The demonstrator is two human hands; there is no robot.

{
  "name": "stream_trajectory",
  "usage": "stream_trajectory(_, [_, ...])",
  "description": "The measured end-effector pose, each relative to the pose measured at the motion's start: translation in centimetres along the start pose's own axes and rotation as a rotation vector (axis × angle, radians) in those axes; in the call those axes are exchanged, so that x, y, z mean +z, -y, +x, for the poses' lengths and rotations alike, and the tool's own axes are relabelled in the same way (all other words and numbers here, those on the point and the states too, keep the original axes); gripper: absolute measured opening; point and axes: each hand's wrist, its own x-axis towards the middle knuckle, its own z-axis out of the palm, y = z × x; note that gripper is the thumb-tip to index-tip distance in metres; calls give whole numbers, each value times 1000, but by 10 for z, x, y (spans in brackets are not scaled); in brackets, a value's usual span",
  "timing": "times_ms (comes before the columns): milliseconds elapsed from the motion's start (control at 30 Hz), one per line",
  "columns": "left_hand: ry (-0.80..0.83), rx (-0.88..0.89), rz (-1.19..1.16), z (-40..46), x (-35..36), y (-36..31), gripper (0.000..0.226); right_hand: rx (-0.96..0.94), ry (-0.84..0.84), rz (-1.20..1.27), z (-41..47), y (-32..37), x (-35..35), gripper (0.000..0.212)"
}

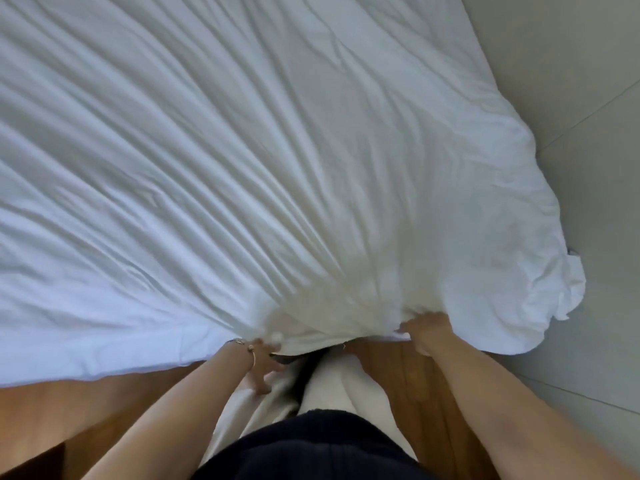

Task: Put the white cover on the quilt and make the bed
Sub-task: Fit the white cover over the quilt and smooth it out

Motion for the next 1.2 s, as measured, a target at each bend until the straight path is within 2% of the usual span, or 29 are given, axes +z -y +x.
stream_trajectory(67, [-271,-6,-171,-11,0,17,44,-30,-88,73,-4,-2,-12,38])
stream_trajectory(133, [-541,-60,-268,-19,-4,35,41,-96,-264,183,-8,20,-34,31])
stream_trajectory(200, [-676,-152,-279,-20,-4,55,39,-204,-395,318,-11,61,-56,31])
stream_trajectory(300, [-700,-257,-282,-21,8,89,48,-400,-418,367,-12,140,-82,45])
stream_trajectory(467, [-757,-416,-291,-41,56,174,76,-516,-576,259,-6,269,-122,52])
stream_trajectory(567, [-769,-507,-357,-51,99,238,84,-615,-498,211,1,342,-148,57])
stream_trajectory(633, [-761,-527,-359,-61,125,282,83,-567,-483,201,5,390,-163,67])
stream_trajectory(733, [-758,-516,-211,-74,159,331,74,-385,-540,164,12,447,-176,79])
stream_trajectory(800, [-850,-537,-226,-82,171,357,65,-271,-599,128,19,470,-182,72])
stream_trajectory(867, [-973,-454,-242,-89,172,380,49,-225,-673,111,28,482,-190,47])
stream_trajectory(933, [-1095,-344,-147,-84,180,403,38,-212,-629,174,32,484,-201,21])
stream_trajectory(1000, [-1058,-274,-185,-93,184,412,34,-213,-553,295,31,478,-206,10])
stream_trajectory(1067, [-832,-272,-260,-103,197,406,12,-283,-433,354,23,479,-197,8])
stream_trajectory(1133, [-576,-294,-234,-107,216,403,16,-391,-227,303,11,498,-182,9])
stream_trajectory(1200, [-441,-264,-283,-110,227,399,21,-398,-124,147,6,524,-172,18])
